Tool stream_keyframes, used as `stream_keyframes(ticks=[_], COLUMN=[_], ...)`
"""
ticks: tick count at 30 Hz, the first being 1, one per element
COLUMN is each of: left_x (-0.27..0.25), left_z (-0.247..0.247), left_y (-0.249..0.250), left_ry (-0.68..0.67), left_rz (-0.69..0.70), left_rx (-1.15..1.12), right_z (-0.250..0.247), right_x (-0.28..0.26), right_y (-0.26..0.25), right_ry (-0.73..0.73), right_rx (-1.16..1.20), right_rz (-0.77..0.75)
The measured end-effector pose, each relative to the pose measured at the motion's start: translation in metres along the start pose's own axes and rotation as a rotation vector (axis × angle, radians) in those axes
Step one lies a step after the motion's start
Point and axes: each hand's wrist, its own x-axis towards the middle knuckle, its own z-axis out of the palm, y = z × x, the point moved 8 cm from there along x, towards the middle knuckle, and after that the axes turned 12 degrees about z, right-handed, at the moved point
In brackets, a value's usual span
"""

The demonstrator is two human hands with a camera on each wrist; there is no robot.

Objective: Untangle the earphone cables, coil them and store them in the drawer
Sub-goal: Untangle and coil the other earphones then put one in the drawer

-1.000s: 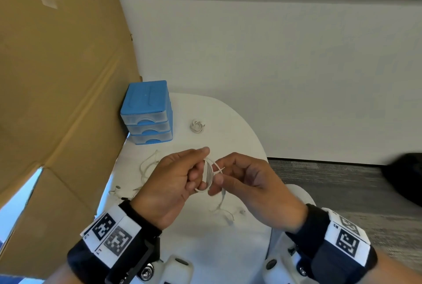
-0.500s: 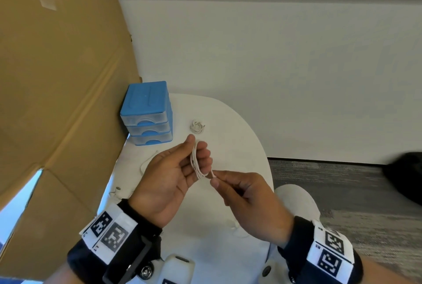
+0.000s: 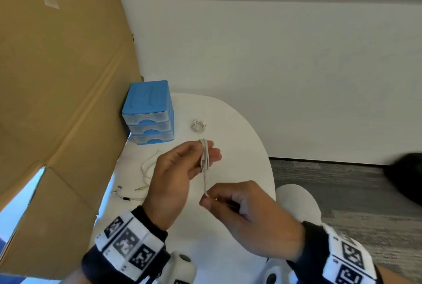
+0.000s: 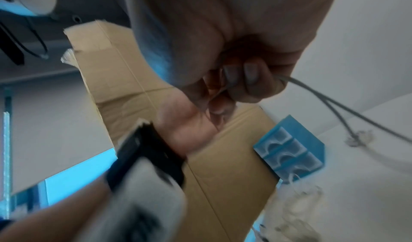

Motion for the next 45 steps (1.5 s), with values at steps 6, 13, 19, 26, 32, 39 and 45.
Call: stream_keyframes(ticks=[6,13,19,26,32,39,45], left_x=[-0.019,-0.017,-0.019,-0.001,0.005,-0.014,-0.008], left_z=[0.026,0.034,0.029,0.002,-0.005,0.018,0.014], left_y=[0.012,0.003,-0.003,-0.005,-0.003,0.001,-0.010], left_ry=[-0.329,-0.363,-0.177,0.065,0.013,-0.319,-0.244], left_rz=[0.253,-0.091,-0.444,-0.473,-0.144,0.135,-0.032], left_rx=[0.331,0.081,-0.263,-0.552,-0.124,0.371,0.352], right_z=[-0.043,-0.078,-0.072,-0.011,0.007,-0.049,-0.049], right_x=[0.000,0.006,0.017,0.017,0.000,0.005,0.003], right_y=[-0.015,-0.009,0.013,0.032,0.010,-0.011,-0.015], right_ry=[0.045,0.228,0.181,-0.002,-0.219,0.048,-0.020], right_rx=[0.200,0.211,0.363,0.191,0.134,0.168,0.107], right_rz=[-0.018,0.003,0.074,0.151,0.161,0.030,-0.011])
